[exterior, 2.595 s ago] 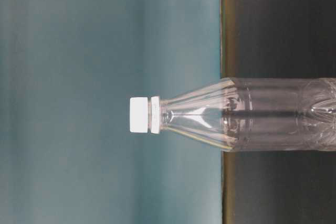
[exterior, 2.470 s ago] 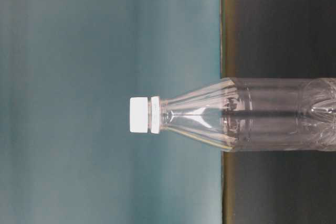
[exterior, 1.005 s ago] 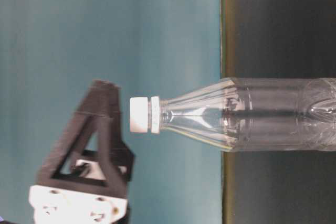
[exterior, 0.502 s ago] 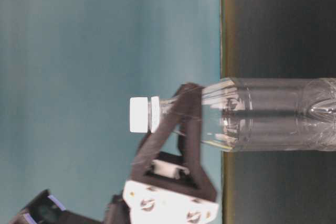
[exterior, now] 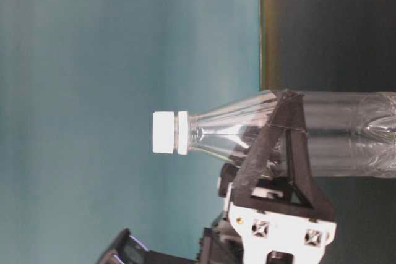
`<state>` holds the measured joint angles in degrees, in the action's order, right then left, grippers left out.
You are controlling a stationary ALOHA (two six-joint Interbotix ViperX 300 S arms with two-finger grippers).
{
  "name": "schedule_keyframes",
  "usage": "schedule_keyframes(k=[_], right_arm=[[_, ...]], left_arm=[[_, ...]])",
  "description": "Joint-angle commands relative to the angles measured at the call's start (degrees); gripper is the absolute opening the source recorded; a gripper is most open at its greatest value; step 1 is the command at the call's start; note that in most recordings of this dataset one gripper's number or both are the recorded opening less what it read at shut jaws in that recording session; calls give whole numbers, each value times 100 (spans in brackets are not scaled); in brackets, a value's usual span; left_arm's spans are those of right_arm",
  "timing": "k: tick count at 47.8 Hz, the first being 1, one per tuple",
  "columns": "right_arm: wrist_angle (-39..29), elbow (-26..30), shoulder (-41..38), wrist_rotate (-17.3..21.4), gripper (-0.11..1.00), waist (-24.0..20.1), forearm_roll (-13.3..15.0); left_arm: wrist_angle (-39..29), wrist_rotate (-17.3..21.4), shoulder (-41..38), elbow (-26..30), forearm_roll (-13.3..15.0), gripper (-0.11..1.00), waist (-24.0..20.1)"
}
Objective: Open the bottle cap by holding the bottle with the left arm and twisting the cap with the right arm.
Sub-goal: 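Close the left gripper on the bottle body and lift it sideways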
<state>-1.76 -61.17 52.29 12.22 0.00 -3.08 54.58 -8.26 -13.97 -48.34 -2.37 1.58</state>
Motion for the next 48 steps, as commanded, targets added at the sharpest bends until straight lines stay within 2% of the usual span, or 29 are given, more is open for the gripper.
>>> schedule_keyframes(k=[1,19,29,48], right_arm=[[26,26,-44,62,0,70,-9],[26,-62,-35,62,0,97,-9],[70,-62,-9,272,0,97,-26],[70,-79,0,308,0,97,-26]], left_arm=[[0,-70,-123,44,-18,96,0],[-220,-88,-167,114,-18,96,35],[-606,-44,-176,132,-18,96,70],[-668,-35,-185,97,-18,96,70]])
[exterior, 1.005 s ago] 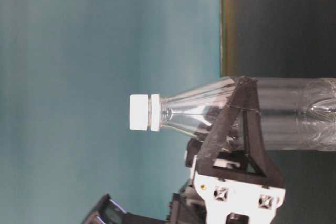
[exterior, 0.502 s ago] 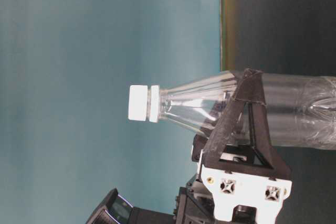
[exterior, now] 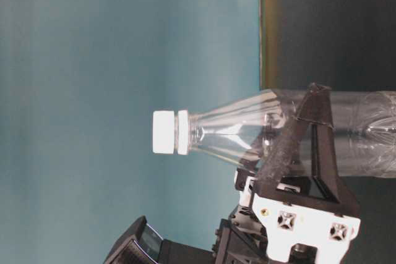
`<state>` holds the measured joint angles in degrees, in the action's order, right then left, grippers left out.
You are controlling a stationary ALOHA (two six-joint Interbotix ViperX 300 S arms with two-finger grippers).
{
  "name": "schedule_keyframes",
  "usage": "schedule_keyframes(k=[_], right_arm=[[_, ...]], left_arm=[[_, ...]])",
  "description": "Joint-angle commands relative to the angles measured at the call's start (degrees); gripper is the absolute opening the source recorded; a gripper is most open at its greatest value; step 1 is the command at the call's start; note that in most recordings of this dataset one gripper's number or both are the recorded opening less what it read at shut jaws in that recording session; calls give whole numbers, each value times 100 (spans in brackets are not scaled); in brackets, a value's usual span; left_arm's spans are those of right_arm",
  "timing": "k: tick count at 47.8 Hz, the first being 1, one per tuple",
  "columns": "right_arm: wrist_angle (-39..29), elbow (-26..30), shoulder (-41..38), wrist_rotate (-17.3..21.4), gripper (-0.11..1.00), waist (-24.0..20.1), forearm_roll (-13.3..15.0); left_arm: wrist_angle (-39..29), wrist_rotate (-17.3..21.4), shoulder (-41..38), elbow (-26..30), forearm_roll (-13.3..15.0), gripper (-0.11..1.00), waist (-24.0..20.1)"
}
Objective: Open the bottle cap by holding the bottle with the left arm and twisting the cap with the right arm.
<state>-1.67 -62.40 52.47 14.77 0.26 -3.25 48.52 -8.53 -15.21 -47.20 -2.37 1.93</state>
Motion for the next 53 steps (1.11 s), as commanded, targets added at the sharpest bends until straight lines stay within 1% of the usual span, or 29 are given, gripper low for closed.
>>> schedule_keyframes(k=[1,19,34,39,45,53], right_arm=[[62,44,-18,53,0,70,-9],[44,44,-9,62,0,-70,-9],[9,44,-18,62,0,-79,-9],[9,53,-18,70,0,-79,-9],[-35,53,-18,97,0,-88,-9],[-220,123,-62,167,0,-97,-18]], left_arm=[[-62,-9,-62,-18,-18,96,35],[-149,-18,-62,-26,-18,96,44],[-448,-26,-62,0,-26,95,44],[-448,0,-53,26,-26,92,44],[-448,88,-53,26,-18,80,44],[-448,281,-53,35,-18,79,62]])
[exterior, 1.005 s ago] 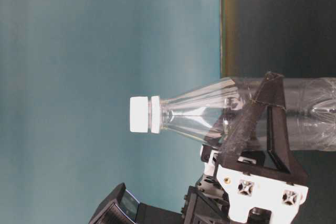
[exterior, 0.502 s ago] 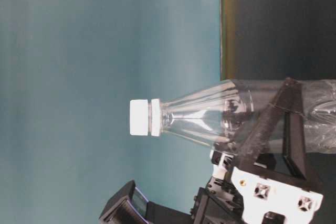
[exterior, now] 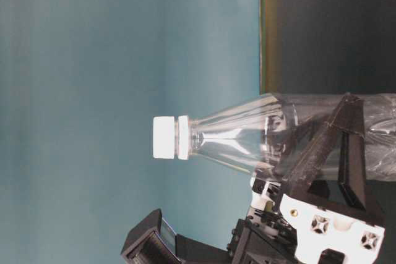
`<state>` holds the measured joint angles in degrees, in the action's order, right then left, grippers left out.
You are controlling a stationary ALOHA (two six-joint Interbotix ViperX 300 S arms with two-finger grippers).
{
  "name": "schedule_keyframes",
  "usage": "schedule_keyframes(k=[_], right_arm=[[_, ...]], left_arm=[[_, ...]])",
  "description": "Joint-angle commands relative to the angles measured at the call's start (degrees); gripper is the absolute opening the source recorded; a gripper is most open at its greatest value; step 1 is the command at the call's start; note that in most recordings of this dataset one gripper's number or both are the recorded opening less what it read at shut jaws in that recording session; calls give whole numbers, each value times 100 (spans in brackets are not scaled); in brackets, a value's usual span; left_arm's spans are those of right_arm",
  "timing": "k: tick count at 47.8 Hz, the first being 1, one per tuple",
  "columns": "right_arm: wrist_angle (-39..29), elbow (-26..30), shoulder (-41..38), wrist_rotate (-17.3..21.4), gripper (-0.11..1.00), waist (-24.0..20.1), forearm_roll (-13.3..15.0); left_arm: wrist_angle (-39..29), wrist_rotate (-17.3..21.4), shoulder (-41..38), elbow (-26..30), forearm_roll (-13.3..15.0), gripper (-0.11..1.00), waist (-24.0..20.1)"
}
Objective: Open the bottle cap by holding the bottle with the left arm and twisting the cap with the right arm.
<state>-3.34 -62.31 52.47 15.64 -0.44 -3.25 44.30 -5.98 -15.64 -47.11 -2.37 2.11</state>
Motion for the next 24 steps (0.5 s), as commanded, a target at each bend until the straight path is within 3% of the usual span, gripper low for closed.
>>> schedule_keyframes(k=[1,8,19,22,24], right_arm=[[-79,132,-79,88,1,-26,-9],[-439,404,-272,114,14,-44,-9],[-1652,1494,-949,334,74,-44,-62],[-2118,1960,-1266,545,83,-35,-70],[-2399,2241,-1477,686,83,-35,-70]], left_arm=[[-26,35,-9,18,-26,79,44],[-26,9,-18,18,-26,79,44],[-44,-18,-9,26,-18,79,44],[-44,-18,-9,18,-26,79,53],[-44,-18,-9,18,-26,79,44]])
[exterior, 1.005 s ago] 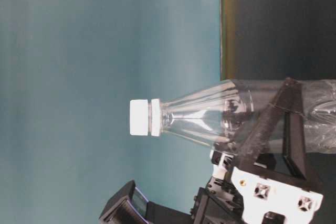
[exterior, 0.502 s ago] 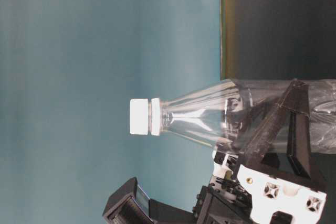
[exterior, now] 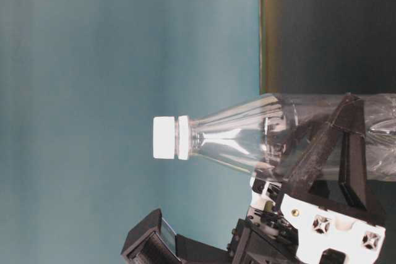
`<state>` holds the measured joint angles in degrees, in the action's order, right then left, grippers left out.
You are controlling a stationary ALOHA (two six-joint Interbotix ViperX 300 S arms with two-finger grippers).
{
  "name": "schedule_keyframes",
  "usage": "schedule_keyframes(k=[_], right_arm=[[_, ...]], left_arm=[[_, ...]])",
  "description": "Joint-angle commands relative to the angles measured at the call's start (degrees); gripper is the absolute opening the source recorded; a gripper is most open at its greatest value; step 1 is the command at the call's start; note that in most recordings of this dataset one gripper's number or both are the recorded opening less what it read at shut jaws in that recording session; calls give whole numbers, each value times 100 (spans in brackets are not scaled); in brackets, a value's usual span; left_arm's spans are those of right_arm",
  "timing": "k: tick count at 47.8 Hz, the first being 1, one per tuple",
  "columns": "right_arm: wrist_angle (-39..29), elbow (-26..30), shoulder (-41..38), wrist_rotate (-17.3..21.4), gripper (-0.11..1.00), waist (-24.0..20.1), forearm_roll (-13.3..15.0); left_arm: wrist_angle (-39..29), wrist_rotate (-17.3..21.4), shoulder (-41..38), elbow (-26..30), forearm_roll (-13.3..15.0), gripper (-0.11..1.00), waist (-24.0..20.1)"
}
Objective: Open the bottle cap by holding the bottle with the left arm and twisting the cap with the right arm.
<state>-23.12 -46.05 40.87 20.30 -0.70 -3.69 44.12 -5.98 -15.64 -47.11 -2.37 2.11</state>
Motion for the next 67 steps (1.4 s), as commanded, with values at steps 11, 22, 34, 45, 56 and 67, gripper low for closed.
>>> schedule_keyframes(k=[11,22,34,45,56,67], right_arm=[[-2180,2294,-1661,1055,79,18,-79],[-3586,3709,-2883,1011,79,-97,-97],[-4368,5080,-3929,-316,79,-281,-114],[-5150,5933,-4588,-1688,79,-299,-114],[-5440,6416,-5089,-1837,79,-299,-193],[-5317,6398,-5265,-1828,79,-308,-316]], left_arm=[[-26,-26,-9,18,-26,79,62],[-26,-26,-9,-9,-26,79,97],[-26,-26,0,0,-26,79,114],[-26,-44,-9,9,-18,79,114],[-26,-44,0,-18,-26,79,123],[-26,-44,-9,18,-26,79,123]])
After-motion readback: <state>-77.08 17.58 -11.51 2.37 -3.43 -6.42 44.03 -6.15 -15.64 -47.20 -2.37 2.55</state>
